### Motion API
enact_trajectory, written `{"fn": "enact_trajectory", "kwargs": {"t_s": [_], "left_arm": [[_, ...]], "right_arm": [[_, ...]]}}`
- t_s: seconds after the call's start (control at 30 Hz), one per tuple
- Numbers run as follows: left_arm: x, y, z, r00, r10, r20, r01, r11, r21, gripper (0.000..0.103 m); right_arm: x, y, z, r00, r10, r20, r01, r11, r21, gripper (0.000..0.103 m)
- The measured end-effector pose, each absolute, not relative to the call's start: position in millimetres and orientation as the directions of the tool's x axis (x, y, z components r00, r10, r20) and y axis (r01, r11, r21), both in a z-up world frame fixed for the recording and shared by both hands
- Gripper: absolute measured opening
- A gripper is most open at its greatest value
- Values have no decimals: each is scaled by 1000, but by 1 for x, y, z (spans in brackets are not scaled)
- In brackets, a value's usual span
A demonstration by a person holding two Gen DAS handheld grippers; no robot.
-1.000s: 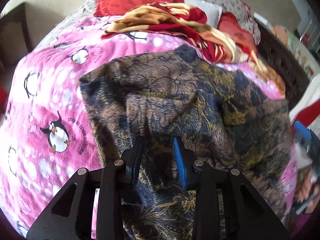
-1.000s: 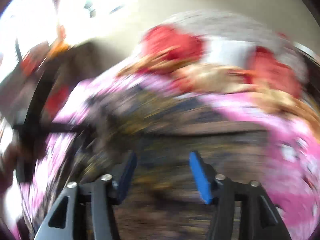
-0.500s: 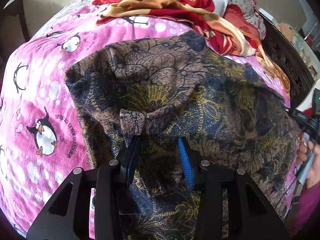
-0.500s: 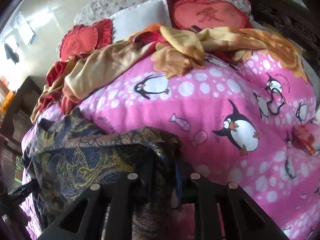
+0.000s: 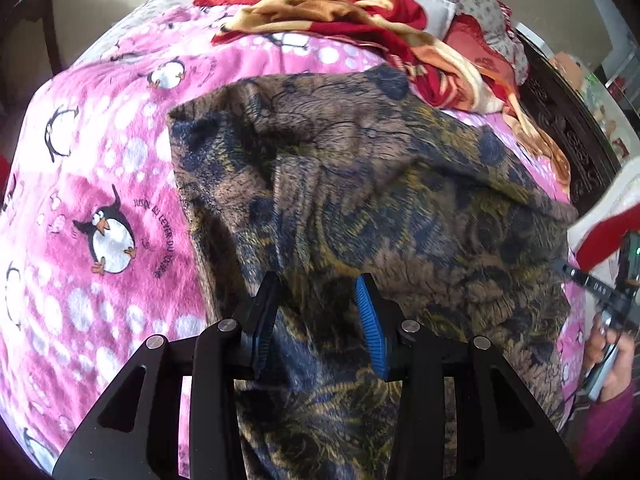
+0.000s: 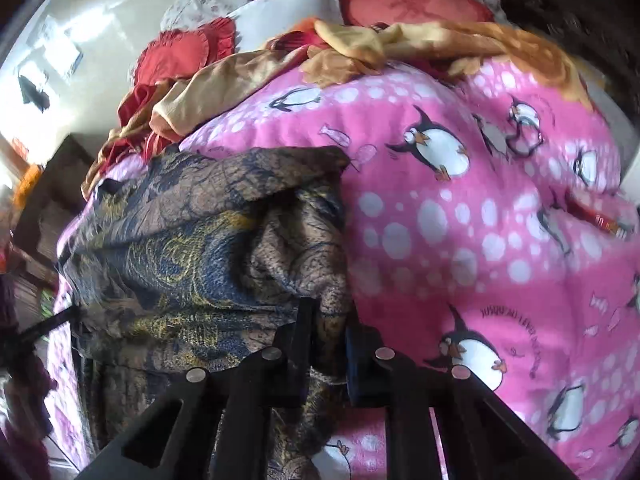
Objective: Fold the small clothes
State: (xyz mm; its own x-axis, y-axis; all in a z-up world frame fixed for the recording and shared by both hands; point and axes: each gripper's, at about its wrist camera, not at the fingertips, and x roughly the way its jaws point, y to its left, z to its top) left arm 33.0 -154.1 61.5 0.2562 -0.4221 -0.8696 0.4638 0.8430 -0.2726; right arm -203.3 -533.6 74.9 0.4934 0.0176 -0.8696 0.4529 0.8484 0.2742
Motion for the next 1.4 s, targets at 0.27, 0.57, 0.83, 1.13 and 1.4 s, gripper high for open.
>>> {"fn": "enact_trajectory", "kwargs": {"t_s": [0.27,0.57,0.83,1.13,1.4], "left_arm": [[33,-170,59,268,-414,-870,496,834,-244,39],[30,-171,55,251,-428,-868,492,829,-267,39],[-24,-120,75,220,-467,-857,486,814,-318,39],[-115,-81,79,142,-457,-878,526,786,-324,39],[-159,-43,69,112,-436,-893,478,811,-336,39]], "right_arm": [[-183,-513,135,592,-83,-801,390,900,195,16],[-141,-547,103,567,-13,-824,459,836,302,27],[-278,-487,103,463,99,-881,342,897,281,69],[-385,-458,75,408,136,-903,380,874,303,68],[-444,-438,91,476,132,-869,354,876,327,7]]}}
